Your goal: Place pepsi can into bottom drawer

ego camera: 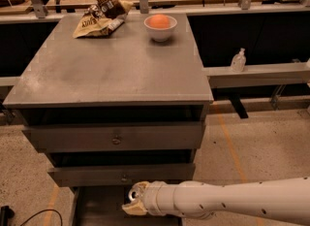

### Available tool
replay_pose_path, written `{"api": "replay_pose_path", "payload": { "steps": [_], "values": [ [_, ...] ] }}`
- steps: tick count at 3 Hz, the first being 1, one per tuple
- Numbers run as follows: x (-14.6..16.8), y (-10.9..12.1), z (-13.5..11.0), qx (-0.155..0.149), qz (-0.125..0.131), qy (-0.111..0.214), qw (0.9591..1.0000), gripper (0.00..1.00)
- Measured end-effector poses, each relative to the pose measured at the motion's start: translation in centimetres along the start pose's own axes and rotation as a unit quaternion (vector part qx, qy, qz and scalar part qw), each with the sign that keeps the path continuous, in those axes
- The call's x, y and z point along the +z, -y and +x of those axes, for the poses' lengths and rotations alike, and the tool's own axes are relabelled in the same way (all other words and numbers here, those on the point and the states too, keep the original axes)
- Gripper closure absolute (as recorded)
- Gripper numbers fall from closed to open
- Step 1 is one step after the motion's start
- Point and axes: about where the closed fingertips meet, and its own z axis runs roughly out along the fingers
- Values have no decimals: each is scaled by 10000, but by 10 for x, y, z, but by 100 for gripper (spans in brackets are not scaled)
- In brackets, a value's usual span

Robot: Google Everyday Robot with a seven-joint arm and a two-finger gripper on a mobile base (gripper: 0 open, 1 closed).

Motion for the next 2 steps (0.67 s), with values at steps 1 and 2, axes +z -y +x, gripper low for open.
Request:
{"api": "replay_pose_path", "payload": {
  "steps": [1, 2],
  "values": [
    [43, 19, 27, 286, 38, -37, 9996, 100],
    [73, 28, 67, 560, 104, -221, 9981, 100]
  ]
}}
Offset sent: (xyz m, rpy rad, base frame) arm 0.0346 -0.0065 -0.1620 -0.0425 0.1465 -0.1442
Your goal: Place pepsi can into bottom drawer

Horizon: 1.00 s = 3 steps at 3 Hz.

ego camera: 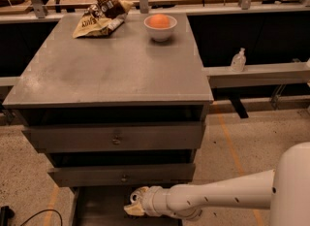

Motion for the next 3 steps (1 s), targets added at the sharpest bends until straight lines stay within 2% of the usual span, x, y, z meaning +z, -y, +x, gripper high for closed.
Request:
{"api": "replay_pose_path", "payload": {
  "steps": [1, 3],
  "values": [
    [26, 10, 36, 110, 172, -237, 9995, 83],
    [80, 35, 83, -38, 599, -291, 9978, 36]
  ]
}}
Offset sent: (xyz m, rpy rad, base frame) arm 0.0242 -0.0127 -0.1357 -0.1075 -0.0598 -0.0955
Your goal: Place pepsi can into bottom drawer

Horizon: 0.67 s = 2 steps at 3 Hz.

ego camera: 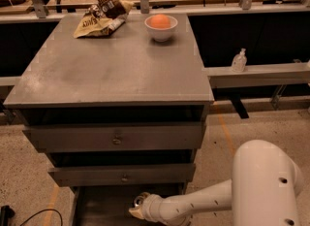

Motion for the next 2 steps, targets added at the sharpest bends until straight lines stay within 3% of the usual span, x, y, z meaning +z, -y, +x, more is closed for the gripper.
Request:
{"api": "replay_pose_path", "payload": {
  "steps": [1, 2],
  "values": [
    [18, 1, 19, 17, 109, -92, 9999, 13],
    [23, -1, 26, -26, 288, -158, 9995, 0]
  ]
}}
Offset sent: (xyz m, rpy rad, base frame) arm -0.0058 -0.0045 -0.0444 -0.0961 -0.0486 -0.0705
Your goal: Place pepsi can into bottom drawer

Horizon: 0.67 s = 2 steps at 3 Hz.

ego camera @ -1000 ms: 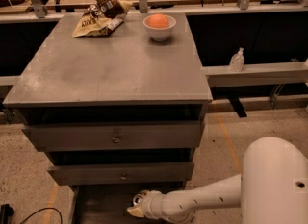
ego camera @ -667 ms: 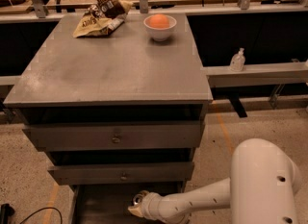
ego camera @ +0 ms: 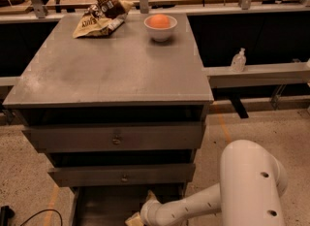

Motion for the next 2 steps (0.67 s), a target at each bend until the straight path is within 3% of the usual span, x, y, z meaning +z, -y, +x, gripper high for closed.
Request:
{"api": "replay_pose_path", "payload": {
  "steps": [1, 2],
  "values": [
    [-14, -4, -5, 95, 71, 260, 9996, 0],
    [-60, -2, -20, 40, 70, 720, 9974, 17]
  ]
}}
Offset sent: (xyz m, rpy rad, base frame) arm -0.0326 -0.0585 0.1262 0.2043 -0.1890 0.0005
